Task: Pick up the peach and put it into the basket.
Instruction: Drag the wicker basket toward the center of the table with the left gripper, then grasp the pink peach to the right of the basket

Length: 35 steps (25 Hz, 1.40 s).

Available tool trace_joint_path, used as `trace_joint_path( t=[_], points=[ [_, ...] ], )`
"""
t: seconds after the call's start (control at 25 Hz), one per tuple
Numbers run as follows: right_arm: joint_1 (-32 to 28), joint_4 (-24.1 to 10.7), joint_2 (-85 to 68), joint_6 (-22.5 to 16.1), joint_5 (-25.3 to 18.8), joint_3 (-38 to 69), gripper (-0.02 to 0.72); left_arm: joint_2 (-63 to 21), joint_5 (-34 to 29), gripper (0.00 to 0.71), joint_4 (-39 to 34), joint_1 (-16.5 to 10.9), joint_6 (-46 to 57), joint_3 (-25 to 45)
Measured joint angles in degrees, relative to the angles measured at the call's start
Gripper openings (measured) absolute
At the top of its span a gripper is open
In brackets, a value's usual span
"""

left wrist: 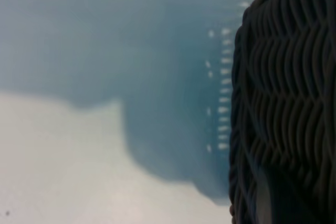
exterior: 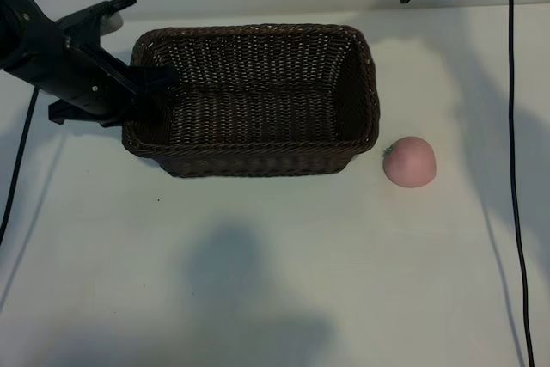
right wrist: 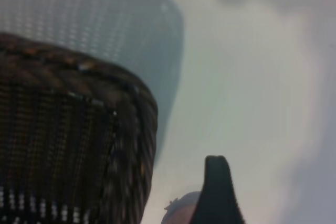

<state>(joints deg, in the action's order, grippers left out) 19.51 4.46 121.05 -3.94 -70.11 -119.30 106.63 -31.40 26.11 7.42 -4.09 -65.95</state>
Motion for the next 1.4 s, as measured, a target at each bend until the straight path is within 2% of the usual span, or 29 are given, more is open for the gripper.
trace_joint_path(
  t=[0.4,0.52,0.6,0.8,0.92,1.0,1.16,1.4],
  points=[
    [0.0,0.1,0.0,0.0,0.0,0.0,0.518,3.2,1.2,0.094,0.8,0.0,-0.2,-0.2],
    [0.0,0.1,0.0,0.0,0.0,0.0,0.518,3.4,1.2,0.132,1.2,0.0,-0.2,-0.4],
    [0.0,0.1,0.0,0.0,0.0,0.0,0.518,3.5,1.2,0.216,1.5,0.0,-0.2,-0.4],
    [0.0,0.1,0.0,0.0,0.0,0.0,0.518,3.2,1.2,0.52,1.6,0.0,-0.2,-0.4],
    [0.0,0.1,0.0,0.0,0.0,0.0,0.518,1.5,1.1,0.632,1.4,0.0,-0.2,-0.4],
    [0.0,0.1,0.0,0.0,0.0,0.0,0.518,-0.2,1.1,0.65,0.7,0.0,0.1,-0.4],
    [0.0,0.1,0.0,0.0,0.0,0.0,0.518,-3.9,-1.1,0.64,-1.7,-0.2,1.6,-0.8],
    [0.0,0.1,0.0,0.0,0.0,0.0,0.518,-9.3,-5.4,0.624,-9.9,-0.4,7.0,-4.5]
  ],
)
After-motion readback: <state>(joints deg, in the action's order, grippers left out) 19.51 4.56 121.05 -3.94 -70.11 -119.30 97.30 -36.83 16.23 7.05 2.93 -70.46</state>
